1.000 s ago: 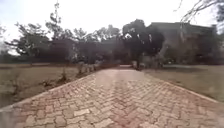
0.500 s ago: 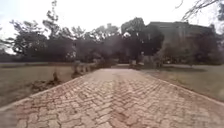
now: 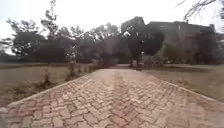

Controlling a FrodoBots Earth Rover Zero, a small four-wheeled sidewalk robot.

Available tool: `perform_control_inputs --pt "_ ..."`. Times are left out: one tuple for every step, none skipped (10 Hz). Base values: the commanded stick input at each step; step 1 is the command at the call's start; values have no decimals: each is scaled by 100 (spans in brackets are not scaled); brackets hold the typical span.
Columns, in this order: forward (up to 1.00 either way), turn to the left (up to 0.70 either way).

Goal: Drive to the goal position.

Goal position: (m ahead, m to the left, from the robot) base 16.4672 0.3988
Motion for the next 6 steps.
perform_control_inputs --pt "85 0" --pt "85 0" --pt "85 0" --pt "85 0" --pt "85 0" --pt "85 0"
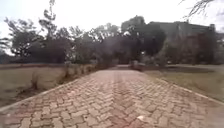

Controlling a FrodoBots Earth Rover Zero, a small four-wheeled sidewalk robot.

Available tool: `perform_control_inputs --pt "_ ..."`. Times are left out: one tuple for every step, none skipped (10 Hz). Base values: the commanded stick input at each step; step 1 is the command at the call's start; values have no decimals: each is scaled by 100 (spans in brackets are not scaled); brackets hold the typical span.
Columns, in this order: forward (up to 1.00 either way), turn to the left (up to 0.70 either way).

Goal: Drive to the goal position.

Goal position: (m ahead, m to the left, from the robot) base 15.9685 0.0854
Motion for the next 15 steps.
perform_control_inputs --pt "85 0" --pt "85 0" --pt "85 0" --pt "85 0" --pt "85 0" --pt "85 0" --pt "85 0" --pt "85 0" --pt "85 0" --pt "85 0" --pt "85 0" --pt "85 0" --pt "85 0" --pt "85 -4" --pt "85 -20"
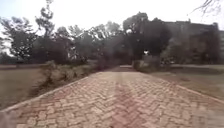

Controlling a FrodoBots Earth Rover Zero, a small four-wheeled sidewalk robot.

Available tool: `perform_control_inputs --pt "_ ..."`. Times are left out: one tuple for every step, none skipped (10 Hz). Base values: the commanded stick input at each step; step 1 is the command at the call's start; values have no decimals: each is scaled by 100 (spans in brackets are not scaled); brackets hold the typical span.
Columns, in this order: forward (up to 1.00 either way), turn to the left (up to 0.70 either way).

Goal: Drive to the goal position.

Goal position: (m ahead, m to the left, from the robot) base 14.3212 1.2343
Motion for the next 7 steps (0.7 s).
perform_control_inputs --pt "85 -33" --pt "85 -17" --pt "85 -1" --pt "85 0" --pt "85 0" --pt "85 0" --pt "85 0"
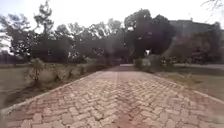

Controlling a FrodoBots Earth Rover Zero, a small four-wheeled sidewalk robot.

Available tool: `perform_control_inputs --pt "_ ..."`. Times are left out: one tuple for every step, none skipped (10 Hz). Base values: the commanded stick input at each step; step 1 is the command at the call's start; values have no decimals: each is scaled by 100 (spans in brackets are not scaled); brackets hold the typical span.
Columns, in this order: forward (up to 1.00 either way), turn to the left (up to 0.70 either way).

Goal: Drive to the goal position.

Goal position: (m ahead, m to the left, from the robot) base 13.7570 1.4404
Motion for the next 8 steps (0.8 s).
perform_control_inputs --pt "85 0" --pt "85 0" --pt "85 0" --pt "85 0" --pt "85 0" --pt "85 0" --pt "85 0" --pt "85 0"
